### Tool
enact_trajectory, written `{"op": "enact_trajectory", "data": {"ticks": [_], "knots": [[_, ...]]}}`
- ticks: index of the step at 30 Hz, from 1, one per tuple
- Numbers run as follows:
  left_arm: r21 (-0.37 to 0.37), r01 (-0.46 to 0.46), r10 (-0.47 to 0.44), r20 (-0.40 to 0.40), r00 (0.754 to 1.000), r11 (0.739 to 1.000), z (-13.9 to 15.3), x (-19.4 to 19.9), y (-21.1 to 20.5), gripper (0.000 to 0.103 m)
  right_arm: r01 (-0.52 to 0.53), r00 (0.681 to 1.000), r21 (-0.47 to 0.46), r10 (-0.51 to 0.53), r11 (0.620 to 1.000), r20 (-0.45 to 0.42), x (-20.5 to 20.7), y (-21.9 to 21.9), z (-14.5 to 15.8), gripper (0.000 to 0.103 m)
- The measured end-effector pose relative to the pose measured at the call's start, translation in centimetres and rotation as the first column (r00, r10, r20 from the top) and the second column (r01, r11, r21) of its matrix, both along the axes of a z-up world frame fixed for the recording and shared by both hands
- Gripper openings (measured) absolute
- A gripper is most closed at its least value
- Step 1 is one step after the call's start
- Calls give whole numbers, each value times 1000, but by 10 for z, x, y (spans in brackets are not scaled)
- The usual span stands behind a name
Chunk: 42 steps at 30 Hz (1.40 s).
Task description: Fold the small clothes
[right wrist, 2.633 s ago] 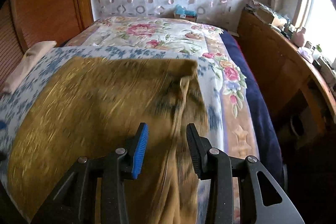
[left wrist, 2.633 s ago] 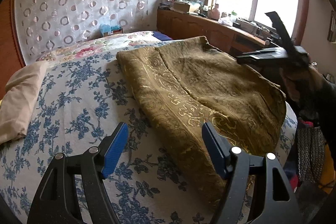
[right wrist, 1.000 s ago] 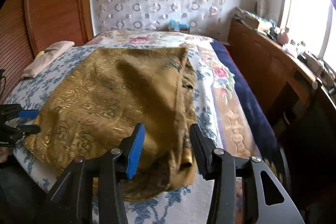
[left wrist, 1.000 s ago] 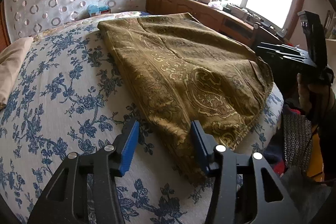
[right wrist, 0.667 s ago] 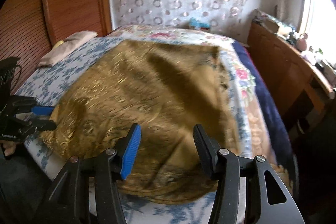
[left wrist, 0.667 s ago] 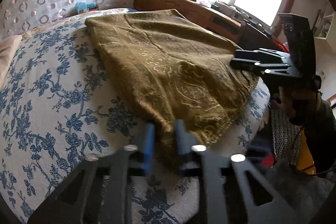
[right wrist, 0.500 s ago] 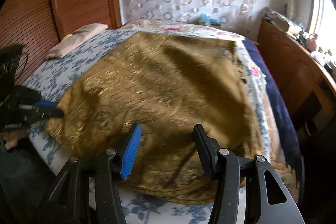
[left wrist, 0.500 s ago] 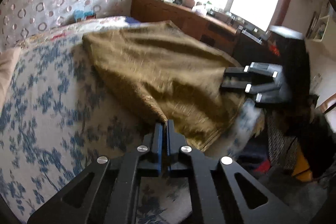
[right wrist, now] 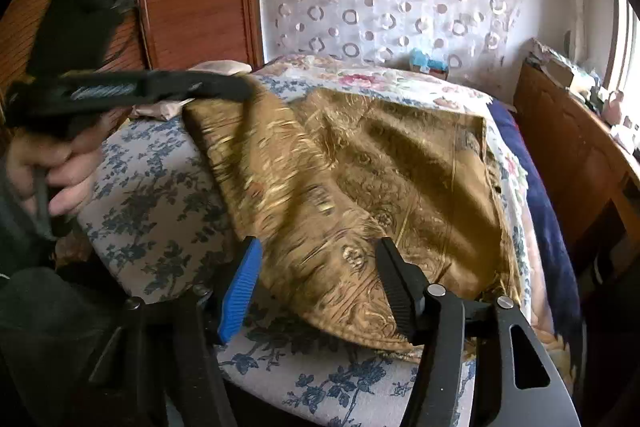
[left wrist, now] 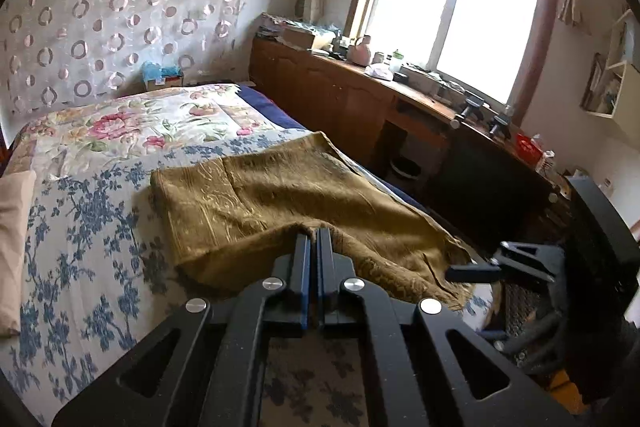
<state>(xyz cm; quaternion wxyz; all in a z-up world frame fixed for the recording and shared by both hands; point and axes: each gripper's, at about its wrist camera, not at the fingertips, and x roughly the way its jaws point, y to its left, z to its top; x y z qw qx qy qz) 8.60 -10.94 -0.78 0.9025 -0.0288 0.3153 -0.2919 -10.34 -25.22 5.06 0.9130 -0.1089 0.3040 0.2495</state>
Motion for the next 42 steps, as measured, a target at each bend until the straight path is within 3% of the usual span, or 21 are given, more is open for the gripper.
{"op": "enact_trajectory", "data": {"ticks": [6,10,13,14,16,18,19,28,35,39,40,42], "knots": [[-1,-20,20,-1,1000,1000,-1,13,1,3,12,1000,-31,-13,999,-11,7,-5,-13,62],[-7,-32,32,-6,999,999,-3,22,5,3,66,996,-75,-70,995,-50,32,-14,-29,62],[-20,-40,40,-21,999,999,-6,27,9,3,72,994,-45,-75,996,-75,55,-25,-35,62],[-22,-46,45,-24,999,999,-7,29,11,3,84,993,-39,-87,996,-76,60,-27,-35,59],[-33,-54,53,-31,998,998,-8,34,14,3,64,995,-15,-65,998,-74,68,-29,-32,31],[-45,-71,69,-36,997,996,-7,39,20,3,46,998,-4,-46,999,-49,76,-28,-24,13],[-48,-79,77,-37,996,996,-6,42,22,3,42,999,-5,-42,999,-35,81,-26,-20,10],[17,-159,159,-10,987,987,2,77,33,3,-9,996,-10,10,1000,90,141,-10,34,8],[53,-184,187,-68,980,981,-13,112,43,4,-59,998,-25,60,998,34,212,8,29,8],[66,-177,183,-100,978,982,-21,127,46,15,-82,996,-38,81,996,-30,247,14,22,8],[73,-180,187,-104,977,981,-23,129,48,30,-86,996,-42,84,995,-44,255,16,21,8],[82,-189,197,-101,975,979,-26,132,51,43,-89,993,-51,85,995,-77,267,21,15,8]]}}
